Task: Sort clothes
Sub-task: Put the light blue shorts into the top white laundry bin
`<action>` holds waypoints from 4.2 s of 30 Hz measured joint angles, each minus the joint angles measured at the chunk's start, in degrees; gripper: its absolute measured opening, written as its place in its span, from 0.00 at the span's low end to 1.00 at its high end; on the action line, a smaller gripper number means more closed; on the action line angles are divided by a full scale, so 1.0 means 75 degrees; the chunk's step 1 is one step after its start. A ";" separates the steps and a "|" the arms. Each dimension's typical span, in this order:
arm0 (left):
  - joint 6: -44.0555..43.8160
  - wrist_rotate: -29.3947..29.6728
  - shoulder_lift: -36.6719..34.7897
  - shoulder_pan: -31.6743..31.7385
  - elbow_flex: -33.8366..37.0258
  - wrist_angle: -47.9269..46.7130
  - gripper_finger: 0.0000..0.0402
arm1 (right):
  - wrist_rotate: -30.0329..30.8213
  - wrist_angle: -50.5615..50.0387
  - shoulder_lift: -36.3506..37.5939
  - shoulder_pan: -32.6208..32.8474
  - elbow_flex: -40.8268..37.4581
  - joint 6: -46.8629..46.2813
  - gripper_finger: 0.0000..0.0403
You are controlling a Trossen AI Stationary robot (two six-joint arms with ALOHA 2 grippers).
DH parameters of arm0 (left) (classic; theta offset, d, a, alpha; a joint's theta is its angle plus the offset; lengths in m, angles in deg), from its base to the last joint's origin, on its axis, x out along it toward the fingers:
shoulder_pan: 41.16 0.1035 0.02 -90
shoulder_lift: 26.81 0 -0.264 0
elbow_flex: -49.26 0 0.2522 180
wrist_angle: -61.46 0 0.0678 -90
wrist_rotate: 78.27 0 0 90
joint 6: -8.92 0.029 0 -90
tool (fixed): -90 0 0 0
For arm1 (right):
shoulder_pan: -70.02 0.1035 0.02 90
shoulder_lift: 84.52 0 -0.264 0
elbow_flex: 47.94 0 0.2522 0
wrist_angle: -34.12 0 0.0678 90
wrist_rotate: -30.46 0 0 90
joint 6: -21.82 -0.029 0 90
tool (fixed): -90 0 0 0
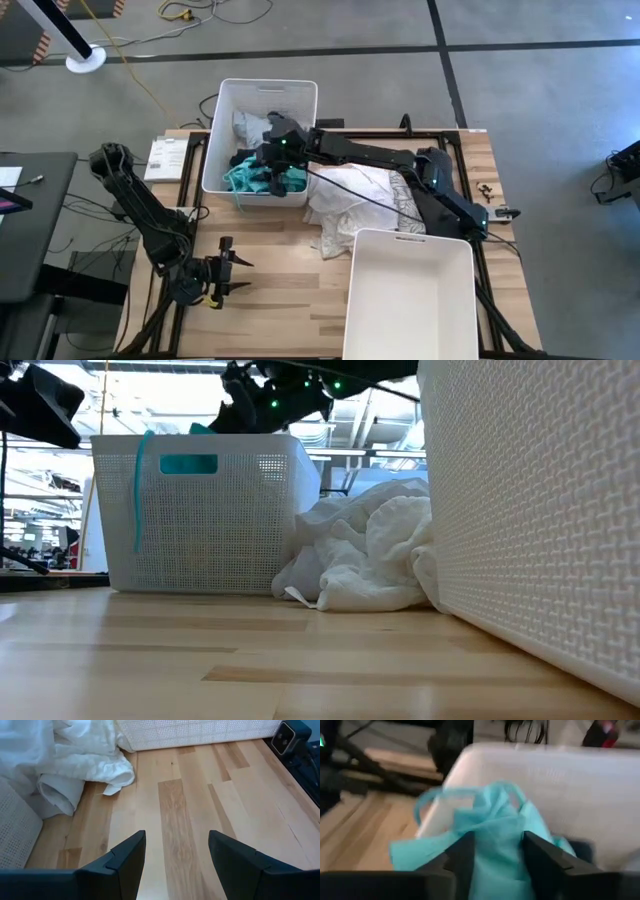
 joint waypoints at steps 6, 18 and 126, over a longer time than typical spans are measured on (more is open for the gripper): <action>0.0059 0.0014 0.0000 0.0153 0.0003 0.0045 0.53 | 0.0035 0.0067 -0.0353 -0.0254 0.0030 0.0022 0.21; 0.0034 0.0002 0.0000 0.0167 0.0003 0.0037 0.53 | 0.0347 -0.0138 -0.1076 -0.0829 0.0031 -0.1798 0.04; -0.7436 0.1997 -0.1878 0.1057 -0.0612 -0.7602 0.42 | 0.2935 -0.7191 0.2891 0.4297 0.0048 -0.0675 0.42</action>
